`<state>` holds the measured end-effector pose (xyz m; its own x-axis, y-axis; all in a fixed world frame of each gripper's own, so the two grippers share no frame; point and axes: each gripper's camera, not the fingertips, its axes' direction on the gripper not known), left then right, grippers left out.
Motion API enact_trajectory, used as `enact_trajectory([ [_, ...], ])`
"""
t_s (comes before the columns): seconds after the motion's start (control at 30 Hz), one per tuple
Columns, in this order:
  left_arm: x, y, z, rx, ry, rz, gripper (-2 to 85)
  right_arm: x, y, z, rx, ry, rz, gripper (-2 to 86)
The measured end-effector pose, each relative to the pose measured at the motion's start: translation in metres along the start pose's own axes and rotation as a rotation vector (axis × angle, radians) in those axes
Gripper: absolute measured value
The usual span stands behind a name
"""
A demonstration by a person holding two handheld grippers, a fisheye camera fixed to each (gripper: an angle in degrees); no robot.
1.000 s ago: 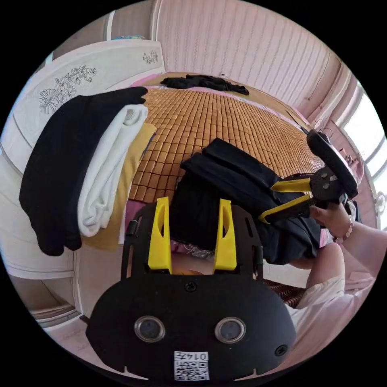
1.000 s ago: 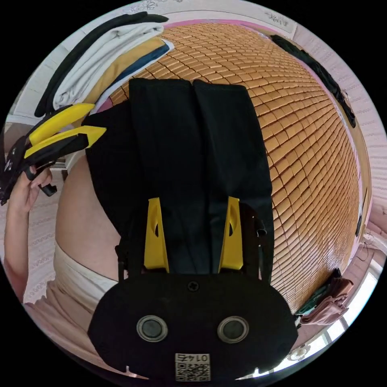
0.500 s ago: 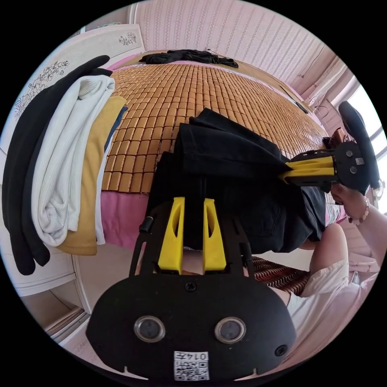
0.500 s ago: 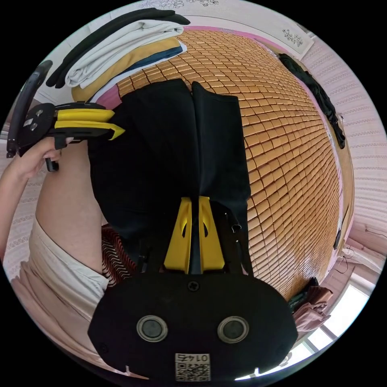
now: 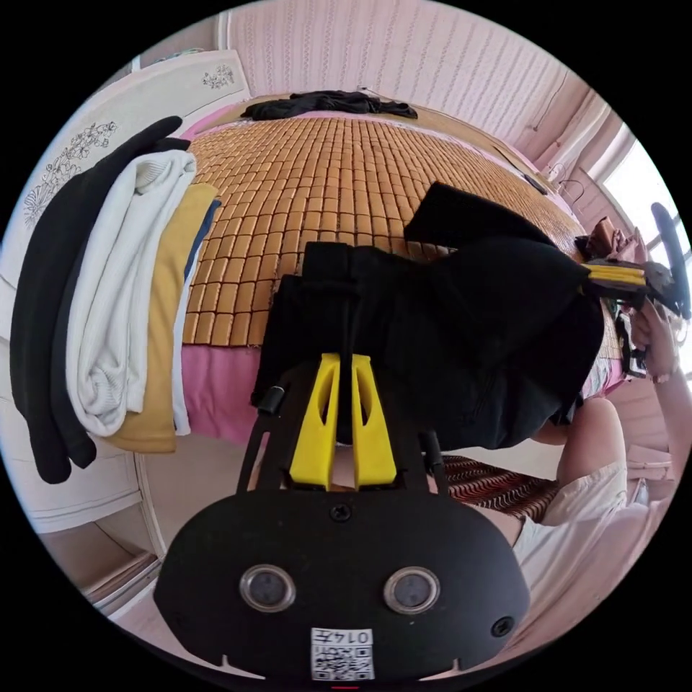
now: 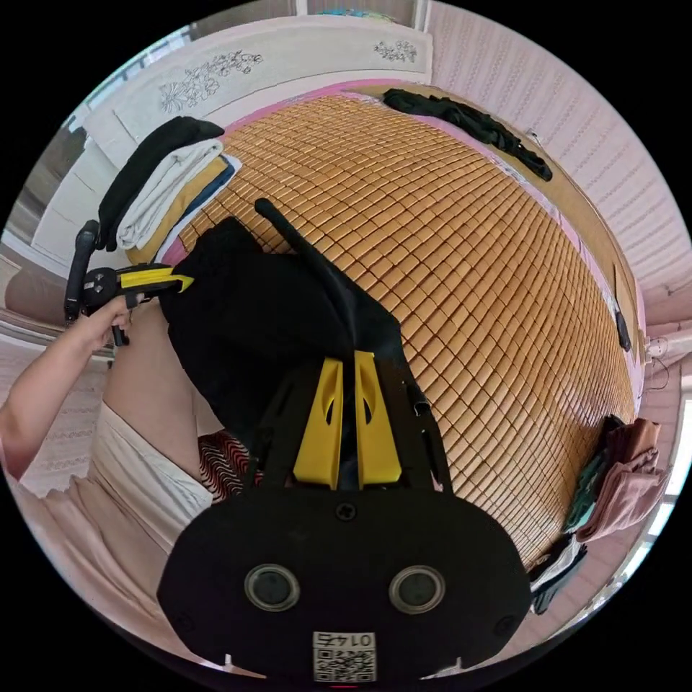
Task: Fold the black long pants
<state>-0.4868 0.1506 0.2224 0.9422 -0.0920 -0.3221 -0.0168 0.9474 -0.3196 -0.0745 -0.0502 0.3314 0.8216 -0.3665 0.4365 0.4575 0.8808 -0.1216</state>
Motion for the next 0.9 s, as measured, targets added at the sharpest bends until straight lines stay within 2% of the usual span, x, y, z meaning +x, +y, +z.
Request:
enact_trajectory([
  [0.17, -0.001, -0.023, -0.058, 0.092, 0.043, 0.062, -0.1, 0.127, 0.06, -0.122, 0.292, -0.044, 0.238, 1.8],
  [0.33, -0.005, -0.051, -0.146, 0.348, 0.09, 0.076, -0.1, 0.227, 0.136, -0.226, 0.561, 0.027, 0.419, 2.2],
  [0.43, -0.02, -0.044, -0.196, 0.525, 0.11, 0.09, 0.4, 0.279, 0.196, -0.251, 0.657, 0.062, 0.536, 2.6],
  [0.5, -0.034, -0.023, -0.21, 0.603, 0.113, 0.144, 1.5, 0.305, 0.233, -0.247, 0.652, 0.1, 0.613, 3.1],
  [0.57, -0.047, -0.004, -0.197, 0.596, 0.133, 0.114, 3.4, 0.336, 0.28, -0.216, 0.62, 0.087, 0.718, 4.2],
  [0.63, -0.058, 0.016, -0.171, 0.549, 0.039, 0.034, 6.2, 0.358, 0.314, -0.178, 0.561, 0.043, 0.819, 6.2],
  [0.67, -0.067, 0.031, -0.153, 0.484, -0.072, -0.034, 6.8, 0.371, 0.336, -0.148, 0.485, -0.004, 0.905, 7.6],
  [0.7, -0.078, 0.046, -0.138, 0.426, -0.098, -0.101, 6.1, 0.376, 0.347, -0.132, 0.445, -0.026, 0.94, 8.3],
  [0.73, -0.085, 0.053, -0.132, 0.398, -0.073, -0.137, 6.1, 0.383, 0.367, -0.103, 0.357, -0.062, 1.019, 9.1],
  [0.8, -0.104, 0.073, -0.118, 0.311, 0.097, -0.222, 6.1, 0.386, 0.396, -0.068, 0.243, -0.084, 1.113, 9.3],
  [0.9, -0.099, 0.074, -0.116, 0.235, 0.131, -0.178, 6.7, 0.385, 0.43, -0.04, 0.149, -0.07, 1.199, 9.2],
])
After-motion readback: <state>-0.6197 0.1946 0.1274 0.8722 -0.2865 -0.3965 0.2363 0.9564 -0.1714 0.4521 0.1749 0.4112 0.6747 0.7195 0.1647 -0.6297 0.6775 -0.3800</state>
